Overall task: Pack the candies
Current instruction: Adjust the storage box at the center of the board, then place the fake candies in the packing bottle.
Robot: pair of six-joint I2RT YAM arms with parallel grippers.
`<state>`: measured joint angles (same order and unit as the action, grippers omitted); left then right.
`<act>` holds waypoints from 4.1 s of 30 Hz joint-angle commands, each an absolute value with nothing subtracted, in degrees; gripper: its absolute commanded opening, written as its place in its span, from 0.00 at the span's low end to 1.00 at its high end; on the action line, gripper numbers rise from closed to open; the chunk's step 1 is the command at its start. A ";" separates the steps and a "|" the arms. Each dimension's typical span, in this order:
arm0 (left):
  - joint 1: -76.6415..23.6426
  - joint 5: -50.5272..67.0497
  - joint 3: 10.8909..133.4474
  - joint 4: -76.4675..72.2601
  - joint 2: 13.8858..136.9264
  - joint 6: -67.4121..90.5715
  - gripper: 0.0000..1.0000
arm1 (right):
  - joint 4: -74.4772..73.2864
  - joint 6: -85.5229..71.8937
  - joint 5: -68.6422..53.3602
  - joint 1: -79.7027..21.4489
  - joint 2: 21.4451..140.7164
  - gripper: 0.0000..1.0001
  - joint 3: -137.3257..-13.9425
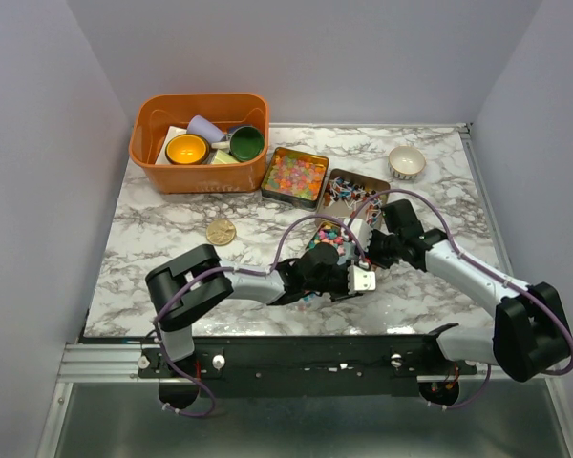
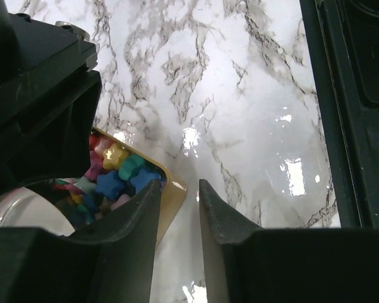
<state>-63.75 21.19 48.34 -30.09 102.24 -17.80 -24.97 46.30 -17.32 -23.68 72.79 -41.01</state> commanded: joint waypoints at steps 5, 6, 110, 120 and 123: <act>-64.42 21.44 49.57 -32.52 105.55 -17.93 0.21 | -28.47 44.82 -20.30 -23.99 75.41 0.01 -48.68; -64.42 21.62 49.66 -32.35 105.64 -17.84 0.19 | -29.35 45.26 -20.82 -23.99 75.85 0.01 -50.00; -18.11 10.29 58.45 5.54 76.91 2.81 0.96 | -29.07 49.10 -45.70 -18.98 48.34 0.01 -38.05; -16.79 10.55 54.15 3.96 72.60 4.74 0.97 | -41.65 62.40 -44.39 -18.99 53.16 0.01 -45.43; -15.82 11.34 53.18 3.60 71.46 5.45 0.97 | -42.80 64.59 -43.95 -19.07 54.14 0.01 -45.88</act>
<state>-17.26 10.94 54.85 5.43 74.00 4.16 -37.69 57.63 -43.24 -19.38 52.45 -43.03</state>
